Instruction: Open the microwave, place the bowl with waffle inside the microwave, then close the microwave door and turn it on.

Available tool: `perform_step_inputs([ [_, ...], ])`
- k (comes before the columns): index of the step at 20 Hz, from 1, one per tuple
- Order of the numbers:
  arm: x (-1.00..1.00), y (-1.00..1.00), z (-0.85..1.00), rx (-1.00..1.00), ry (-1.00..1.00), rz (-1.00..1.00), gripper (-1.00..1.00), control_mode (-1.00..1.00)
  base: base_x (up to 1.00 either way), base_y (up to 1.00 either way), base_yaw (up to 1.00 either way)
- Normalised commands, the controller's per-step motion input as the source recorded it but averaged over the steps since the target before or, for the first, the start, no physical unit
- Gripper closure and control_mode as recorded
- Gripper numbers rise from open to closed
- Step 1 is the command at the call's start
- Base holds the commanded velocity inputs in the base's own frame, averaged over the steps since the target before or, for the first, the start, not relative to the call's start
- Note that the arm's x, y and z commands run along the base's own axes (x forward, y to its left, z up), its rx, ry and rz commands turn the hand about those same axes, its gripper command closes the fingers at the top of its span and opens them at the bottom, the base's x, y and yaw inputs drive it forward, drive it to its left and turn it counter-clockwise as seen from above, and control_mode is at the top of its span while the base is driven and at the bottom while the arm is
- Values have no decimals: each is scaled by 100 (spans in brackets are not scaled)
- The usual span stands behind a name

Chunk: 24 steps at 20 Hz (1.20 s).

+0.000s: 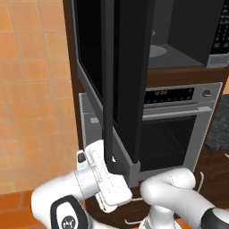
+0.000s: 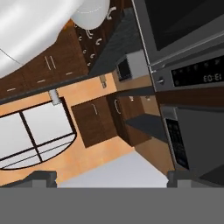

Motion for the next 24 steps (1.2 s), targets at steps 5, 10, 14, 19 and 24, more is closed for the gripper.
perform_step_inputs([
  [5,5,17,0,9,7,15,-100,-100,0,0,0],
  [10,33,41,-14,10,3,11,-100,-100,0,0,0],
  [14,34,44,-23,8,0,11,-100,-100,0,0,0],
  [19,31,44,-34,6,0,11,-100,-100,0,0,0],
  [24,9,45,-9,1,-6,4,-100,-100,0,0,0],
])
